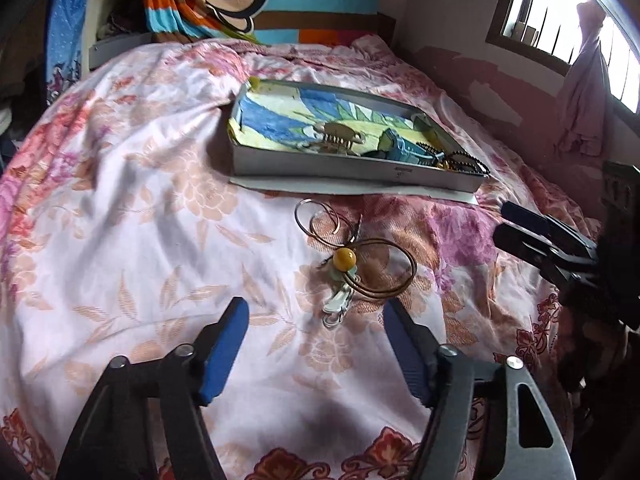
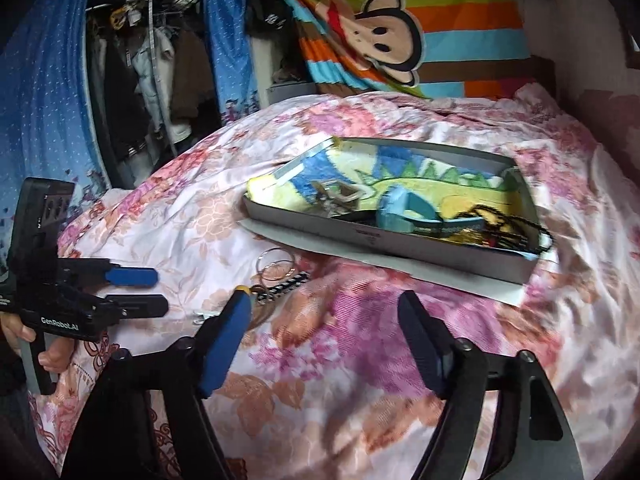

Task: Organize jewelry
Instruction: 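Grasp the white clip with the left tool while the right tool grasps the yellow-bead keychain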

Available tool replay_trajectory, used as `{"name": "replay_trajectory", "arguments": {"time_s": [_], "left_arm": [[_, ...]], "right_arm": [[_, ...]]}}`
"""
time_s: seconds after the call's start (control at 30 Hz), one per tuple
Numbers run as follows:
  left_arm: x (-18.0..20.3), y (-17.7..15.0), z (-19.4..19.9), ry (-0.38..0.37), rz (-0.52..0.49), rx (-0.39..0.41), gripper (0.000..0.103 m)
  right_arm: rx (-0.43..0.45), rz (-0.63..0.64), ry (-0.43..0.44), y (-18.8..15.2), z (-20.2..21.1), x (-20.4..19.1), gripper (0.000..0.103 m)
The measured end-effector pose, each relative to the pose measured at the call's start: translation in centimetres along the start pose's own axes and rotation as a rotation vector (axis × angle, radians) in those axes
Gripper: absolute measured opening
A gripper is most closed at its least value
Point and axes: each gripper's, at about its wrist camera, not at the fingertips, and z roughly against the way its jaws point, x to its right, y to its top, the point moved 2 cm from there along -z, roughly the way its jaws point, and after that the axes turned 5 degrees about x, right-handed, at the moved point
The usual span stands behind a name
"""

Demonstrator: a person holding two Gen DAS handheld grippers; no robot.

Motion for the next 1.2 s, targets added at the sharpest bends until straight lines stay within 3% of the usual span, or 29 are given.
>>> {"name": "replay_trajectory", "arguments": {"time_s": [0.2,0.27,0.33,0.53,0.8,1.1,1.2], "left_arm": [[0.6,0.0,-1.5,-0.063,-0.016,-0.033,0.055],[0.6,0.0,-2.2,-0.071,-0.018,-0.053,0.049],[0.6,-0.1,-2.8,-0.078,-0.013,-0.077,0.042],[0.0,-0.2,-4.4,-0.096,0.022,-0.121,0.04],[0.3,-0.2,-5.6,-0.098,0.008,-0.156,0.04],[-0.1,-0.1,-6.2,-0.089,0.032,-0.164,0.024],[-0.1,-0.2,-6.3,-0.087,0.032,-0.168,0.016]], "right_arm": [[-0.063,0.062,0.093,-0.1,-3.1,-1.8,0.043],[-0.086,0.082,0.111,-0.3,-4.0,-2.3,0.033],[-0.106,0.089,0.133,-0.5,-4.8,-2.7,0.03],[-0.169,0.061,0.169,-1.1,-6.4,-2.4,0.029],[-0.227,0.062,0.146,-2.2,-7.4,-2.2,0.029],[-0.284,0.058,0.151,-2.7,-8.2,-2.1,0.026],[-0.29,0.087,0.151,-2.9,-8.1,-2.7,0.015]]}}
